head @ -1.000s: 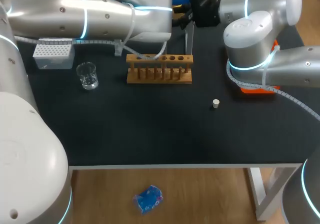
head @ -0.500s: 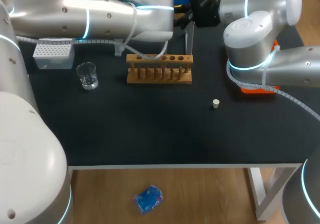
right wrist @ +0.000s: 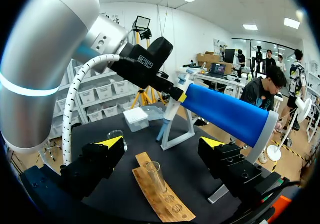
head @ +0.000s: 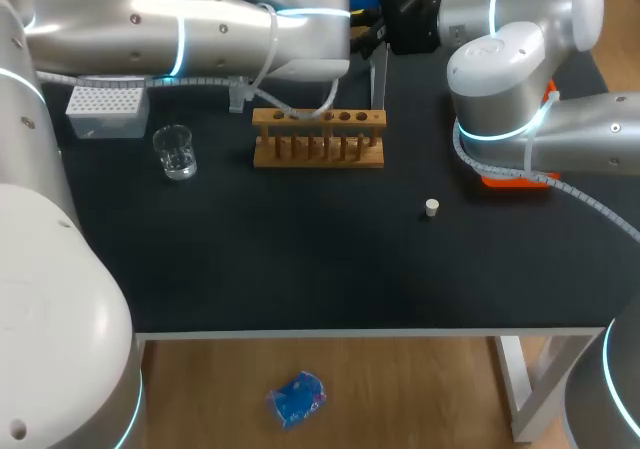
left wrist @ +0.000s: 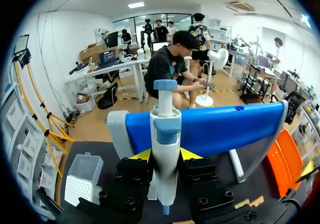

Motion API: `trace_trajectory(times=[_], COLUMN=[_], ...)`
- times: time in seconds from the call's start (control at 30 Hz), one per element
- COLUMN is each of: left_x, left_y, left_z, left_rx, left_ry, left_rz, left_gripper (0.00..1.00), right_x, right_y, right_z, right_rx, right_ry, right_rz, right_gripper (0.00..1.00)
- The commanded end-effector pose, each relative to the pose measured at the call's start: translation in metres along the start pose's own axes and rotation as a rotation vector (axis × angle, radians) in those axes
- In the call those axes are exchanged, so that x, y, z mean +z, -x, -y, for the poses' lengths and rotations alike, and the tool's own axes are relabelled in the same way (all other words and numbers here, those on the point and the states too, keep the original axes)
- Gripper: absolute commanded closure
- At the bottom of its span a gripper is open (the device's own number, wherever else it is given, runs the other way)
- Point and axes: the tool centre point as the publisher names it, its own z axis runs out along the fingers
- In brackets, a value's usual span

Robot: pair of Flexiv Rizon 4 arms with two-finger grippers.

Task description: Invert the test tube, pick up the pipette, mount the tip to pipette, aspirate from beaker and dispense into the tube, eject the tip, return the pipette, and cap with the stopper.

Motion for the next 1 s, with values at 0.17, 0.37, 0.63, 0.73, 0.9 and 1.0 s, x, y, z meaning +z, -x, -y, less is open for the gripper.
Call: trace_trajectory(times=[0.17, 0.37, 0.63, 0.73, 0.9, 1.0], left_x=[0.0064, 0.0087, 0.0096, 0.0094, 0.0082, 0.0058], left_y=[-0.0029, -0.0041, -0.0042, -0.0040, -0.0033, -0.0030], left_z=[-0.0010, -0.0035, -0.0055, -0.0055, -0.0051, -0.0048], left_rx=[0.000, -0.008, -0.009, -0.010, -0.014, -0.016], left_ry=[0.012, 0.020, 0.028, 0.028, 0.025, 0.022], left_rz=[-0.006, -0.007, -0.002, 0.000, 0.002, 0.002], left_gripper=[1.00, 1.00, 0.58, 0.00, 0.00, 0.00], right_x=[-0.0003, -0.0003, -0.0003, -0.0003, -0.0003, -0.0003], right_y=[0.0001, 0.0001, 0.0001, 0.0001, 0.0001, 0.0001], right_z=[-0.0001, -0.0001, -0.0001, -0.0001, -0.0001, -0.0001], right_rx=[0.000, 0.000, 0.000, 0.000, 0.000, 0.000], right_ry=[-0.001, -0.001, -0.001, -0.001, -0.001, -0.001], right_rz=[-0.001, -0.001, -0.001, -0.001, -0.001, -0.001], right_gripper=[0.00, 0.00, 0.00, 0.00, 0.00, 0.00])
